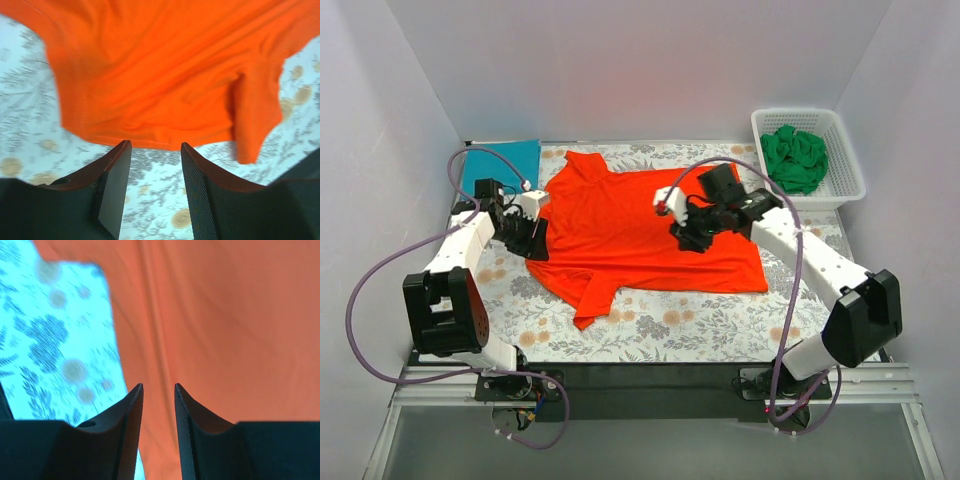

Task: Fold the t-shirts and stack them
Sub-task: Flatten the tshirt out

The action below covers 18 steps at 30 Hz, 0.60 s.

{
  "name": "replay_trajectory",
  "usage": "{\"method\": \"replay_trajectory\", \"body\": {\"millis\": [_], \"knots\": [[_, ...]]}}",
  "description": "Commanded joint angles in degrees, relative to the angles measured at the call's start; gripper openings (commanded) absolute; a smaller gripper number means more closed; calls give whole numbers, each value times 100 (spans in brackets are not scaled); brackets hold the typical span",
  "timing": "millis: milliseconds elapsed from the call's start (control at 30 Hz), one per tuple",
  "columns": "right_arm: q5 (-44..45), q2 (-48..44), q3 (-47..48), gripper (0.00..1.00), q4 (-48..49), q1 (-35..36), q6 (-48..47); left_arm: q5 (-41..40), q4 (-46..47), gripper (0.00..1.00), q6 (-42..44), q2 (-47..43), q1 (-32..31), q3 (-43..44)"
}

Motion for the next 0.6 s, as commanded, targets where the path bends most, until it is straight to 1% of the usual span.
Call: {"method": "replay_trajectory", "body": {"millis": [0, 33, 100, 133, 300, 400, 567], "knots": [[203, 524, 276, 37, 370, 1188, 435, 645, -158, 43, -404, -211, -6, -441], [283, 655, 390, 36, 431, 1608, 470, 645, -114, 43, -457, -203, 2, -476], [468, 963, 461, 36, 703, 1980, 637, 610, -44, 43, -562, -141, -6, -512], [546, 1051, 488, 36, 791, 2321, 690, 583, -35, 43, -650, -63, 2, -494], [1038, 1737, 795, 39, 1265, 3192, 980, 425, 211, 43, -826, 96, -6, -582], [1223, 2088, 962, 41, 1381, 3457, 1033, 364, 281, 43, -897, 245, -6, -608], [1408, 2677, 1322, 42, 1451, 3651, 1209, 398, 439, 43, -914, 307, 2, -714]]}}
